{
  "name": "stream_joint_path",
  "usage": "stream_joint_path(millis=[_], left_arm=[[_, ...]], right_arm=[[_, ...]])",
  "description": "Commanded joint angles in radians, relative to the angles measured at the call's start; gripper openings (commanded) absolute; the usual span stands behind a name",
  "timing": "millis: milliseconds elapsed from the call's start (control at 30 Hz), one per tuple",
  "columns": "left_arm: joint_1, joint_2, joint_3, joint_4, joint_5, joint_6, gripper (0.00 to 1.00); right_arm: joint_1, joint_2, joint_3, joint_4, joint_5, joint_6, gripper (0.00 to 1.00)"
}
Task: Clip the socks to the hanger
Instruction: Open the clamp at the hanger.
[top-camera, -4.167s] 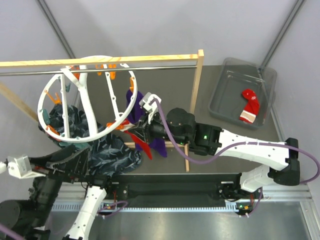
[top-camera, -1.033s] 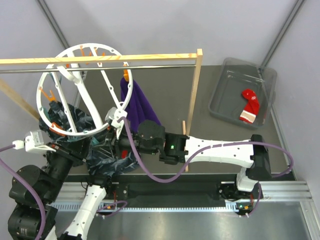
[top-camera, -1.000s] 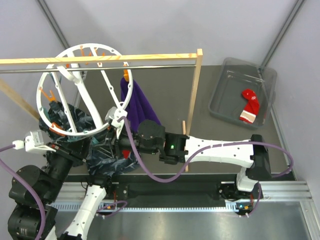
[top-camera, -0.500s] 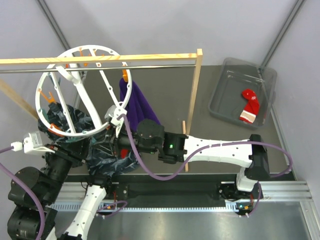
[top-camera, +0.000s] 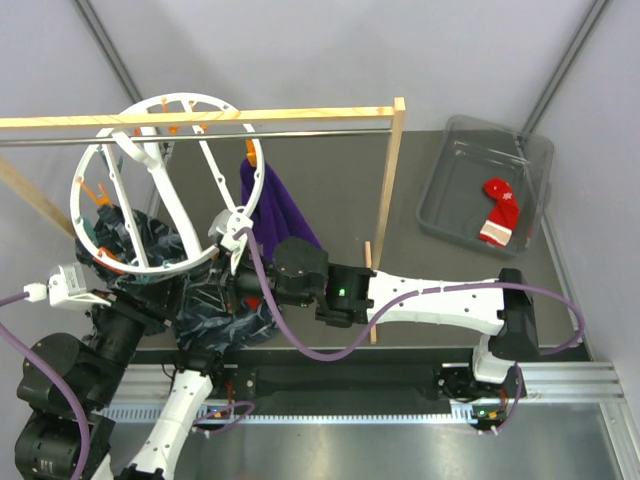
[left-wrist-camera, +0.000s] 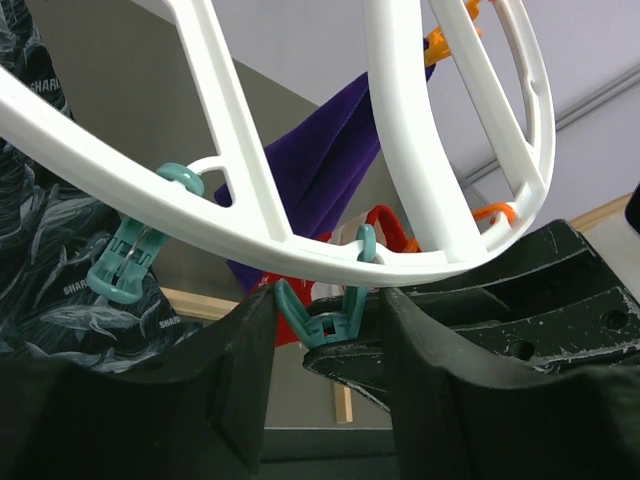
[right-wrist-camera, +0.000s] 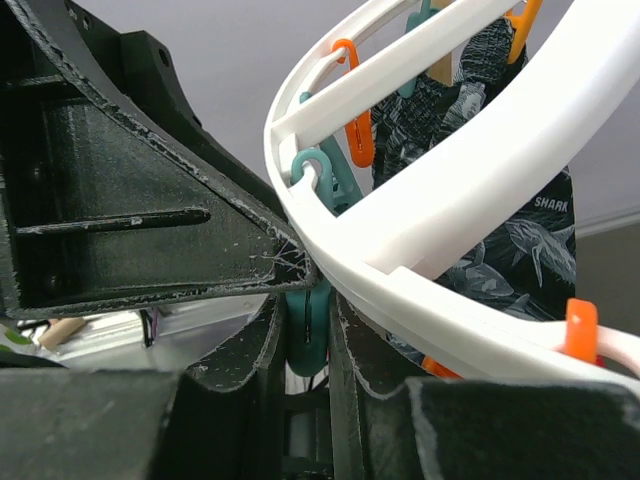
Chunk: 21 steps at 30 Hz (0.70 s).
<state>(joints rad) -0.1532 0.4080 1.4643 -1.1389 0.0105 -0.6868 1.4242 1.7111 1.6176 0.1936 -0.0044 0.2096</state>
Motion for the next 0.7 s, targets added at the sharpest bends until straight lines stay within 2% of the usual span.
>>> stream_joint_path(millis=[0, 33, 100, 167, 200, 267, 300, 367, 400, 533, 667], left_arm=[[0.003, 0.02, 0.004, 0.002, 0.0, -0.008, 0.49], [0.003, 0.02, 0.004, 0.002, -0.001, -0.008, 0.37], [0.003, 0.018, 0.001, 0.008, 0.0, -0.01, 0.27], [0.003, 0.02, 0.001, 0.008, 0.0, -0.008, 0.11], [0.003, 0.02, 0.001, 0.004, 0.002, -0.007, 0.02], [0.003, 0.022, 0.001, -0.001, 0.0, -0.005, 0.0], [0.003, 0.023, -0.001, -0.002, 0.0, -0.003, 0.0], [0.003, 0.022, -0.004, -0.001, 0.0, -0.003, 0.0], [0.003, 0.02, -0.004, -0.001, -0.003, -0.003, 0.0], [0.003, 0.018, 0.001, -0.001, 0.002, 0.009, 0.0], [0.003, 0.022, 0.005, 0.002, 0.002, 0.03, 0.0]], right_arm=[[0.004, 0.002, 0.041, 0.03, 0.001, -0.015, 0.0], [0.004, 0.002, 0.041, 0.03, -0.002, -0.015, 0.0], [0.004, 0.002, 0.044, 0.027, -0.003, -0.019, 0.0], [0.005, 0.007, 0.051, 0.014, -0.005, -0.015, 0.0], [0.004, 0.008, 0.057, 0.009, -0.006, -0.016, 0.04], [0.005, 0.005, 0.061, -0.005, -0.005, -0.015, 0.14], [0.005, 0.004, 0.059, -0.011, -0.003, -0.015, 0.33], [0.004, -0.002, 0.059, -0.04, 0.0, -0.024, 0.5], [0.004, -0.01, 0.057, -0.055, 0.001, -0.029, 0.63], [0.01, -0.095, 0.032, -0.184, 0.001, -0.05, 0.76], [0.062, -0.247, -0.083, -0.316, 0.116, -0.124, 0.85]])
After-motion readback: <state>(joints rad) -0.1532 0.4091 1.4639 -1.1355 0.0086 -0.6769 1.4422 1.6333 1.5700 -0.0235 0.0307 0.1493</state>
